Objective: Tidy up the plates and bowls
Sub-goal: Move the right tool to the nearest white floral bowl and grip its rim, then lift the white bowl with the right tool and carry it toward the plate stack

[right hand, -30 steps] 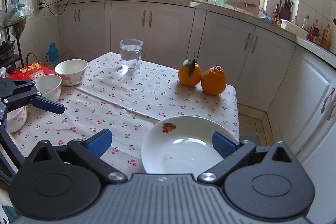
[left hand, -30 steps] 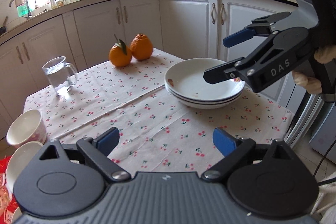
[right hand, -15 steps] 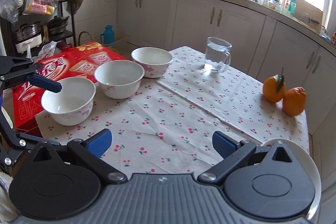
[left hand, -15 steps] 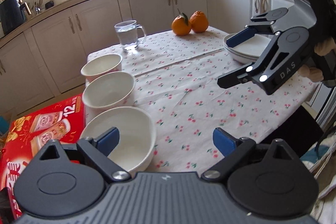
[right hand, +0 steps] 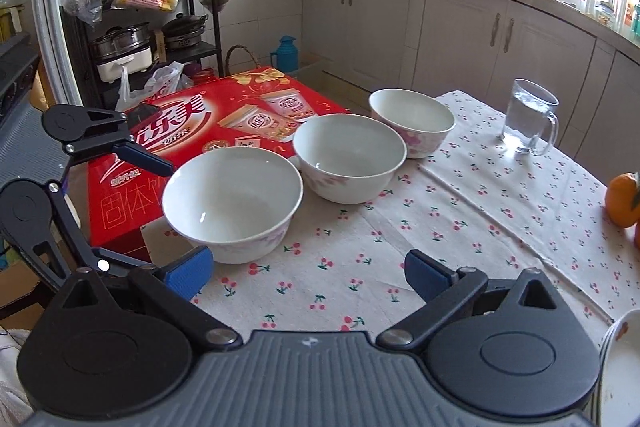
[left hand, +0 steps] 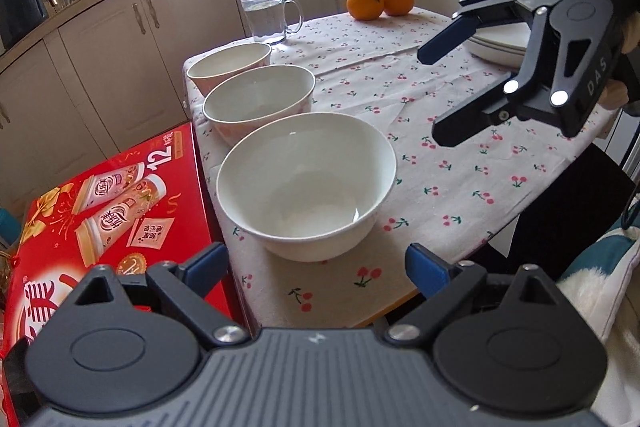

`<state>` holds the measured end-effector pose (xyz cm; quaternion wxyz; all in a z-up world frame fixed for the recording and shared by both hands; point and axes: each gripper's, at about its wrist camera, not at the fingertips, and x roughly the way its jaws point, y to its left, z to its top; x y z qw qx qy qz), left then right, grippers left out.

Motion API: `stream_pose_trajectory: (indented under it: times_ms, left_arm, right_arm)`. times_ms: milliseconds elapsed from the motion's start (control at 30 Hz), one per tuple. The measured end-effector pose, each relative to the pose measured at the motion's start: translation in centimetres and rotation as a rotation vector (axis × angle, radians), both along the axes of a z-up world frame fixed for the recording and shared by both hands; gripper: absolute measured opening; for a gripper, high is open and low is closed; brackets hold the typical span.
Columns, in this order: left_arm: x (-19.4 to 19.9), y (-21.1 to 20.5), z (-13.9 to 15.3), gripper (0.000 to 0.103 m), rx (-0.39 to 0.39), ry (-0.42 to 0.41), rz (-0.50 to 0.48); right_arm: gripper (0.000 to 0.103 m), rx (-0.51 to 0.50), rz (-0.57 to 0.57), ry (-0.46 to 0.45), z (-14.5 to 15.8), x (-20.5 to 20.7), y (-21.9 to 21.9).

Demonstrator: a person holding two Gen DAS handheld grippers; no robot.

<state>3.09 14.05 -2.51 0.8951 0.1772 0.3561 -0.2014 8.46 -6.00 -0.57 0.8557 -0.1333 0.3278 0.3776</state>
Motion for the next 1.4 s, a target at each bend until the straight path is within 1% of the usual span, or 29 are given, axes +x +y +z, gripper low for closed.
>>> stream_pose_trajectory:
  times_ms: [100, 300, 333, 367, 433, 500, 567, 633, 733, 833, 967, 1133, 1400]
  left_arm:
    - [0.5, 0.1, -0.3, 0.094, 0.014, -0.009, -0.018]
    - [1.3, 0.3, -0.6, 0.092, -0.007, -0.006, -0.044]
    - [1.4, 0.3, -0.7, 0.092, -0.008, -0.004, -0.046]
    - [1.5, 0.3, -0.8, 0.090, -0.008, -0.004, -0.045]
    - [1.6, 0.3, -0.8, 0.087, -0.008, -0.006, -0.043]
    - [1.7, 0.4, -0.9, 0.087, -0.016, -0.006, -0.043]
    - [1.9, 0.4, -0.8, 0.083, -0.025, -0.007, -0.045]
    - [2.0, 0.3, -0.8, 0.081, -0.027, -0.009, -0.049]
    - [2.1, 0.4, -0.7, 0.081, -0.031, -0.006, -0.051]
    - [2.2, 0.5, -0.7, 0.081, -0.033, -0.004, -0.053]
    - [2.3, 0.4, -0.6, 0.080, -0.026, 0.001, -0.052]
    - [2.2, -0.2, -0.1, 0.080, -0.023, -0.006, -0.063]
    - [2.2, -2.8, 0.9, 0.080, -0.036, -0.026, -0.138]
  right_arm:
    - [0.103, 0.019, 0.014, 0.019, 0.1, 0.6, 1.1]
    - [0.101, 0.027, 0.051, 0.041, 0.2, 1.9, 3.4]
    - [0.098, 0.029, 0.063, 0.048, 0.1, 2.2, 3.8]
    - [0.097, 0.030, 0.068, 0.059, -0.1, 2.4, 4.2]
    - [0.086, 0.028, 0.078, 0.087, -0.4, 3.0, 4.8]
    - [0.083, 0.022, 0.077, 0.111, -0.9, 3.6, 5.3]
    - [0.080, 0.025, 0.073, 0.133, -1.4, 4.0, 5.5]
    - [0.072, 0.039, 0.069, 0.162, -1.7, 4.4, 5.6]
    - [0.065, 0.063, 0.062, 0.194, -1.9, 4.8, 5.5]
    - [0.062, 0.070, 0.055, 0.206, -2.0, 5.0, 5.4]
    - [0.060, 0.079, 0.043, 0.215, -1.9, 5.0, 5.4]
    - [0.060, 0.071, 0.036, 0.197, -1.5, 4.7, 5.1]
    - [0.061, 0.051, -0.023, 0.174, -0.5, 3.5, 2.3]
